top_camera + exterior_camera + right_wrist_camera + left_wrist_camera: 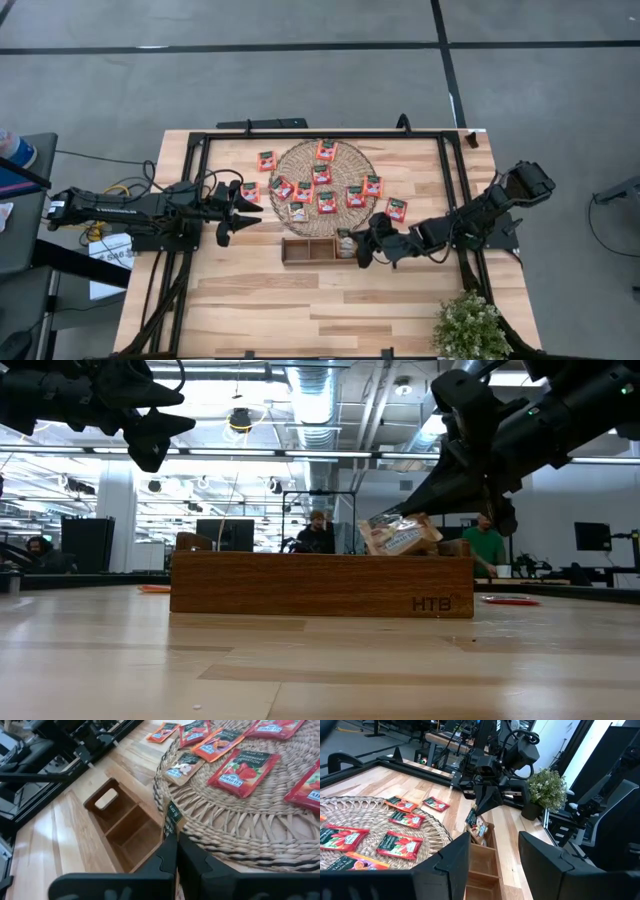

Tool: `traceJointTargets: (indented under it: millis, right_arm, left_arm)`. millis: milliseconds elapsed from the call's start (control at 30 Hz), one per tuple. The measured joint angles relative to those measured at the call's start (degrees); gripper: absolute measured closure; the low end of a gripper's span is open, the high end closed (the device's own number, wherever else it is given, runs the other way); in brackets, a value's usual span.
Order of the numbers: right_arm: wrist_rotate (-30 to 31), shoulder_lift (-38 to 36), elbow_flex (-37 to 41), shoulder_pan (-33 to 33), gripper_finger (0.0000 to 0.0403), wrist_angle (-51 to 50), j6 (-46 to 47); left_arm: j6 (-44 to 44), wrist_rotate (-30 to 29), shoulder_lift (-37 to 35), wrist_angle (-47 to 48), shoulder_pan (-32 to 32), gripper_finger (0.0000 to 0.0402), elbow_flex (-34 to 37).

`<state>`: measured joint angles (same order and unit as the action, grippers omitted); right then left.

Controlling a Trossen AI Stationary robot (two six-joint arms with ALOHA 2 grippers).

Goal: Pick & Place Tea
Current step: Put the gold tea bag into the right section of the wooden organizer

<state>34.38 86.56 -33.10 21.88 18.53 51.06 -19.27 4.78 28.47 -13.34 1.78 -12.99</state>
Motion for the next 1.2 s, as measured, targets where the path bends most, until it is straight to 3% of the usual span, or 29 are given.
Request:
traceJointTargets:
  millis: [400,767,1000,1200]
  right_arm:
    - [-0.1,0.0,0.0,-0.3,0.0348,-0.1,-0.1]
    - [-0.1,0.0,-0.2,-0.3,0.0342,0.5,-0.6]
    - [0.2,-2.0,-4.6,-1.6,0.0342,-0.4,-10.2]
    - [0.0,-7.5,-7.0,-6.8,0.0342,-5.4,-18.7]
  left_arm:
    - [-0.1,0.0,0.0,0.0,0.0,0.0243,0.0]
    - [-0.8,0.0,0.0,0.0,0.0,0.0243,0.0]
    - [-1.6,0.0,0.0,0.0,0.0,0.0243,0.0]
    - [-3.6,0.0,0.0,0.2,0.0,0.0243,0.0]
